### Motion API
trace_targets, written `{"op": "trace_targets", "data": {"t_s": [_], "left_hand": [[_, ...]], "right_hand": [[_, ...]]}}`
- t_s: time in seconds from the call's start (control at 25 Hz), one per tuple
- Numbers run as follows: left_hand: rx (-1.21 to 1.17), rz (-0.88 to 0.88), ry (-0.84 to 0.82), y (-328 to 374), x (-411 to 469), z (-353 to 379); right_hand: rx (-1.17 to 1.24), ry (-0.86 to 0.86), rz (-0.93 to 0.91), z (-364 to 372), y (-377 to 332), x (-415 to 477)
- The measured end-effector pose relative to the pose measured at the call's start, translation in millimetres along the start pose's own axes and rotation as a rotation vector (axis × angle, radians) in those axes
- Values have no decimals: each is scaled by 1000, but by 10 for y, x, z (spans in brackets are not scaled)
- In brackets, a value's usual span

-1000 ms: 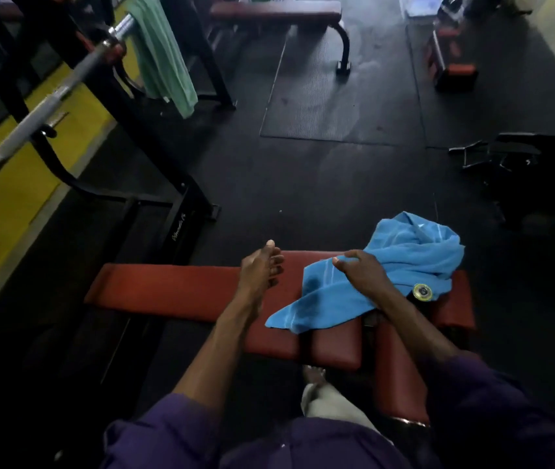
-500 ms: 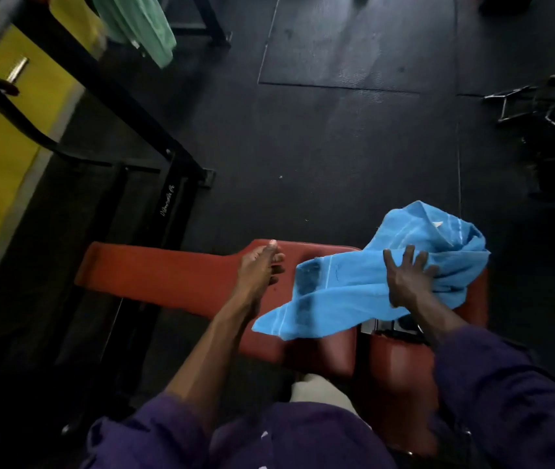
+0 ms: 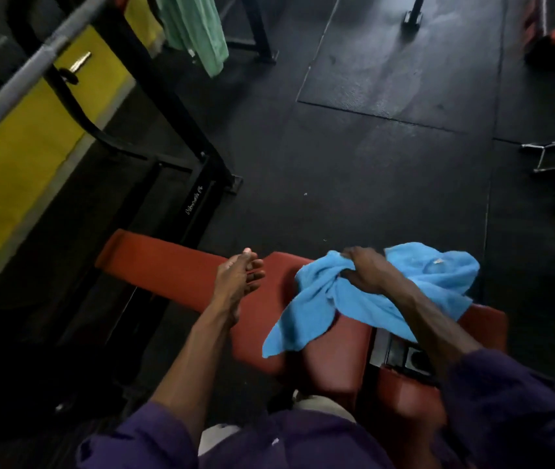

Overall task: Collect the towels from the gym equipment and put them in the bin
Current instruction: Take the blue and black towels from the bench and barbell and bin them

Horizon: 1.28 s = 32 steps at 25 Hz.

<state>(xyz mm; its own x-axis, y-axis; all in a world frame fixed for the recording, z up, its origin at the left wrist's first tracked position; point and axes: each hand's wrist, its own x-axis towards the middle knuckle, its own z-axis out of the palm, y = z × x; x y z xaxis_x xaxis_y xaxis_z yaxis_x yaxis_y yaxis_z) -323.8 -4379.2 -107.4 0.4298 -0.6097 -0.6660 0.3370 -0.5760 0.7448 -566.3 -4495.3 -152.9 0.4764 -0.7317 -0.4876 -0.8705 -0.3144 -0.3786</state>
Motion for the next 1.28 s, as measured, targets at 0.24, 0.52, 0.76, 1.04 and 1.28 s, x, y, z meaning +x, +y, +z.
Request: {"op": "trace_targets", "data": {"t_s": [0.24, 0.52, 0.76, 1.04, 1.28], "left_hand": [[-188, 138, 201, 337, -241, -1184], [-339, 396, 438, 682, -769, -3121], [268, 537, 768, 755, -1032, -4890], [1065, 163, 670, 653, -1013, -6653], [1232, 40, 522, 612, -741, -7191]], "right_hand": [[264, 39, -325, -371, -1456, 71], [416, 88, -596, -143, -3402, 142], [343, 29, -758, 390, -4860, 171], [406, -4, -799, 978, -5810, 16], [349, 1, -809, 1196, -5937, 5]]}}
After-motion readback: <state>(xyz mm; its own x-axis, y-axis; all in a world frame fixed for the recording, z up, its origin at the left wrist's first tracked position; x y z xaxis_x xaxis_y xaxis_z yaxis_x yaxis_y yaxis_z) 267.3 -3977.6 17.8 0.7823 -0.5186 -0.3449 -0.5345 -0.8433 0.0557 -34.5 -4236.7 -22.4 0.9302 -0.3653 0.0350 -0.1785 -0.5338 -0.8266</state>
